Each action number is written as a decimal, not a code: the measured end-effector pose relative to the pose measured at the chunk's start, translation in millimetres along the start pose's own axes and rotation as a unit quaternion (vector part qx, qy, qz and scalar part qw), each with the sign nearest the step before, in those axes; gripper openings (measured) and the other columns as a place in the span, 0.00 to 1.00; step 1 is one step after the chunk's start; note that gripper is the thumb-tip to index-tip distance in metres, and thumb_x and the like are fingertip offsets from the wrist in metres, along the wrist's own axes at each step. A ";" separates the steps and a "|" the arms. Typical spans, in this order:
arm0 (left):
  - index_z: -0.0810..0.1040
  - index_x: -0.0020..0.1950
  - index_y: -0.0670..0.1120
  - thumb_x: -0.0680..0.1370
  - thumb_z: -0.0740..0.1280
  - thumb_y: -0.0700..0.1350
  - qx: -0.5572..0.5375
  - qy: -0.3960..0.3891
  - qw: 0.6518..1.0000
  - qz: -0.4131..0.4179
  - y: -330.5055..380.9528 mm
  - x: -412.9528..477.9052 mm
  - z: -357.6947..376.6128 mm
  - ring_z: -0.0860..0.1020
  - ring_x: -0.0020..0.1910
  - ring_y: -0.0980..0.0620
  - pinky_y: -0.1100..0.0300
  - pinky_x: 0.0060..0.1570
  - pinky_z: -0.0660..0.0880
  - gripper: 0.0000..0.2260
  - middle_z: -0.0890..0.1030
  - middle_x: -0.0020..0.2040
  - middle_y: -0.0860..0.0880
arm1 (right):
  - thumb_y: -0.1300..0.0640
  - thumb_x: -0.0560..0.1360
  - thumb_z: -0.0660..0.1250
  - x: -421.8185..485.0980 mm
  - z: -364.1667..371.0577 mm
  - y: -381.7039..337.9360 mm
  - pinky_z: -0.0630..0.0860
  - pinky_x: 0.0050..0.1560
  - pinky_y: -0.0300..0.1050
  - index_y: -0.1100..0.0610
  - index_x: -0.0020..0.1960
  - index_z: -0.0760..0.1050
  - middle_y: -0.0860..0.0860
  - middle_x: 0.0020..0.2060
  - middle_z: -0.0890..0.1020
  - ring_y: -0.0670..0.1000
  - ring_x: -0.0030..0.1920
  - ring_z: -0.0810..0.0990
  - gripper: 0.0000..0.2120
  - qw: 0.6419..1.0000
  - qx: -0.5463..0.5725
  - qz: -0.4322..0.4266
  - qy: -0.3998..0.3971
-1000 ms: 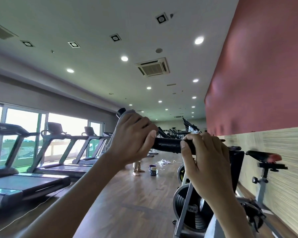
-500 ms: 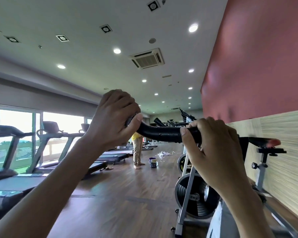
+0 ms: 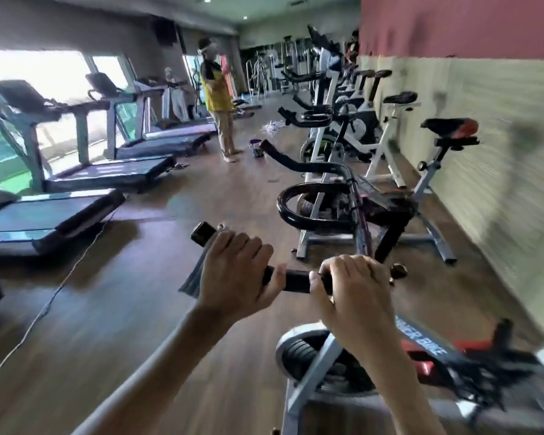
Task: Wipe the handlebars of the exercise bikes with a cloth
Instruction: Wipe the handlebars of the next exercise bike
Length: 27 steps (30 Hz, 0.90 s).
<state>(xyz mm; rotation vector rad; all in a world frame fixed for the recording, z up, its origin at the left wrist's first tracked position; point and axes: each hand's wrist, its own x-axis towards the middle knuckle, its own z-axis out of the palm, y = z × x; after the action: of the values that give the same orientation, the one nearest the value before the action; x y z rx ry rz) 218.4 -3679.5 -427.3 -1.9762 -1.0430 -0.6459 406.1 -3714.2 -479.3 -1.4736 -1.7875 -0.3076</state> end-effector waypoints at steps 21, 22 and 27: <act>0.77 0.40 0.48 0.81 0.53 0.48 -0.138 -0.298 0.943 -0.060 63.7 38.2 -23.2 0.77 0.34 0.47 0.53 0.36 0.68 0.16 0.79 0.36 0.50 | 0.53 0.82 0.53 17.1 -47.2 25.7 0.70 0.64 0.49 0.59 0.56 0.77 0.52 0.51 0.81 0.49 0.56 0.76 0.17 0.950 0.215 0.082 -0.211; 0.77 0.41 0.48 0.80 0.54 0.47 -0.169 -0.305 0.934 -0.075 65.2 38.8 -24.6 0.78 0.35 0.47 0.53 0.36 0.70 0.15 0.80 0.37 0.50 | 0.52 0.82 0.52 15.0 -48.3 27.2 0.70 0.66 0.50 0.60 0.58 0.77 0.53 0.55 0.81 0.50 0.60 0.76 0.18 0.949 0.215 0.073 -0.216; 0.80 0.56 0.42 0.77 0.56 0.47 -0.228 -0.273 0.933 -0.063 32.3 23.2 -28.4 0.80 0.57 0.43 0.46 0.64 0.70 0.17 0.82 0.55 0.45 | 0.56 0.83 0.54 14.5 -50.7 16.7 0.67 0.71 0.52 0.62 0.62 0.76 0.57 0.61 0.79 0.51 0.67 0.73 0.16 0.947 0.230 0.119 -0.189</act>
<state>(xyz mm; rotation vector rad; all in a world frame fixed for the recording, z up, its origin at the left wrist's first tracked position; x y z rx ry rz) 255.9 -3704.1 -407.8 -2.6013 -1.4579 -0.4338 441.9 -3730.4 -440.3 -1.4416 -1.7825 0.5181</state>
